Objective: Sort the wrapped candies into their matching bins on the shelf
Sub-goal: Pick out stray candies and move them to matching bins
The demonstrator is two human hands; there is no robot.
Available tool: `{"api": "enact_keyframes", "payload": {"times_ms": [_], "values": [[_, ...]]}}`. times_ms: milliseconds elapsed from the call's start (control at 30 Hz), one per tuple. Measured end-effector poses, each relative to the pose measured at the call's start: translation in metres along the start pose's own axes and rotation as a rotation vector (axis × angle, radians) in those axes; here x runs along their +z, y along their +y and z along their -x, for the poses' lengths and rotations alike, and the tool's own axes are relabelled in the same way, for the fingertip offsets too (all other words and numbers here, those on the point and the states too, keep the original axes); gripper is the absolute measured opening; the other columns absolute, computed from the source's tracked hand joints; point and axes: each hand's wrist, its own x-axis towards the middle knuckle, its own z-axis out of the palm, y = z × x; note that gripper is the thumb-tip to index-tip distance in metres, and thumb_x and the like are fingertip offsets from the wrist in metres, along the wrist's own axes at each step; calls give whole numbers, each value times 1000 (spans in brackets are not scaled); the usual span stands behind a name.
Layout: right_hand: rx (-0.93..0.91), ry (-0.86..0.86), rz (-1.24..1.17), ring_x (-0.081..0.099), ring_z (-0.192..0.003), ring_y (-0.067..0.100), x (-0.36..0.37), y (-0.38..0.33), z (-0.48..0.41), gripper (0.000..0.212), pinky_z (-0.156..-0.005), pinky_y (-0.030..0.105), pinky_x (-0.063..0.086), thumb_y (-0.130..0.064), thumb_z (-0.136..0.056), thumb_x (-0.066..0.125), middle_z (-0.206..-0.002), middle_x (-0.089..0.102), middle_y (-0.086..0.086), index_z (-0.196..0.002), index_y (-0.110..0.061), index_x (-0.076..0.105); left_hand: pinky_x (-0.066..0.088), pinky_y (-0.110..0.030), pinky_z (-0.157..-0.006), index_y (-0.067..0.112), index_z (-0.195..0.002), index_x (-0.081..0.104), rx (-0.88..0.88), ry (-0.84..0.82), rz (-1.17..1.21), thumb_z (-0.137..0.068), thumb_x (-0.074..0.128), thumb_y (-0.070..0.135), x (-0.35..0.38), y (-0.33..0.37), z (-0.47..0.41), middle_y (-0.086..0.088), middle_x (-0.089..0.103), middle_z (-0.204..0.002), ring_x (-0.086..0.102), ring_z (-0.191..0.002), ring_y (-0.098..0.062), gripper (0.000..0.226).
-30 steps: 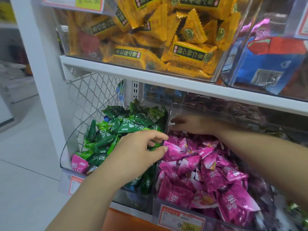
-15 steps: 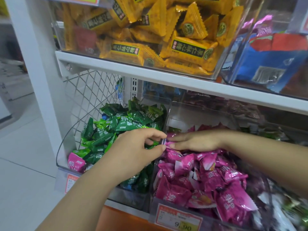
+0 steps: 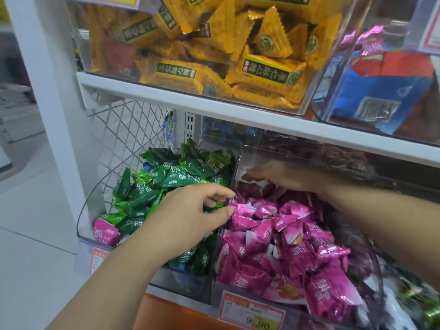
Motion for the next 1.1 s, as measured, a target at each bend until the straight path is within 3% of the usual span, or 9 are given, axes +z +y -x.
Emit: {"api": "enact_keyframes", "payload": {"times_ms": [67, 167, 300, 467, 567, 767, 900, 1000, 1100], "values": [[53, 59, -25, 46, -124, 24, 3, 1, -14, 51, -84, 37, 53, -53, -94, 39, -127, 46, -9, -132, -23, 53, 46, -7, -74, 49, -106, 63, 5, -2, 11, -84, 63, 43, 0, -1, -1, 28, 60, -100, 53, -97, 15, 23], [62, 52, 137, 43, -128, 22, 9, -2, -20, 54, -96, 24, 32, -52, -97, 31, -145, 43, 2, -138, -20, 47, 49, -16, -83, 50, -105, 63, 7, 3, 16, -83, 63, 43, 0, -2, -1, 29, 61, -101, 52, -98, 16, 22], [116, -57, 222, 50, -114, 20, 12, -2, -18, 62, -99, 30, 30, -62, -94, 23, -139, 49, 6, -127, -22, 56, 47, -5, -68, 48, -106, 63, 14, -7, 25, -84, 64, 42, 0, -3, -1, 26, 61, -101, 52, -98, 16, 23], [52, -266, 213, 48, -123, 9, 10, 12, -1, 72, -115, 43, 22, -89, -69, 30, -134, 53, -16, -122, -47, 55, 47, -10, -79, 49, -106, 63, 14, -1, -1, -83, 63, 43, -1, -2, -1, 28, 61, -98, 52, -97, 17, 24], [-20, -339, 285, 47, -115, -1, 9, 11, 19, 40, -112, 33, 25, -65, -86, 37, -129, 54, -24, -119, -51, 55, 46, -14, -83, 50, -105, 63, 11, 2, 0, -82, 63, 45, -1, -1, 0, 28, 62, -98, 53, -97, 16, 24], [-108, -338, 432, 27, -138, 6, 9, 17, 42, 64, -116, 31, 19, -67, -82, 42, -152, 28, -15, -140, -40, 38, 44, -11, -80, 49, -105, 63, 9, -4, 8, -83, 62, 43, 0, 2, 1, 32, 60, -95, 53, -96, 16, 22], [-92, -343, 392, 38, -131, 4, 5, 8, 45, 61, -114, 27, 24, -64, -83, 41, -145, 40, -16, -137, -36, 44, 45, -12, -82, 49, -105, 63, 7, -1, 9, -83, 62, 43, -1, 2, 1, 31, 61, -97, 53, -97, 15, 22], [-108, -193, 231, 55, -103, -3, -5, 3, 32, 47, -94, 10, 39, -52, -92, 39, -121, 58, -17, -126, -25, 57, 45, -11, -79, 49, -105, 63, 4, 1, 10, -84, 63, 43, -1, 0, 2, 30, 61, -96, 53, -97, 16, 23], [-164, 92, 299, 53, -108, 7, -15, 7, 1, 35, -84, 13, 34, -33, -99, 43, -130, 57, -5, -127, -18, 58, 46, -12, -80, 49, -106, 63, 9, 0, 4, -83, 62, 44, 0, -1, 1, 30, 61, -98, 52, -98, 16, 23]]}}
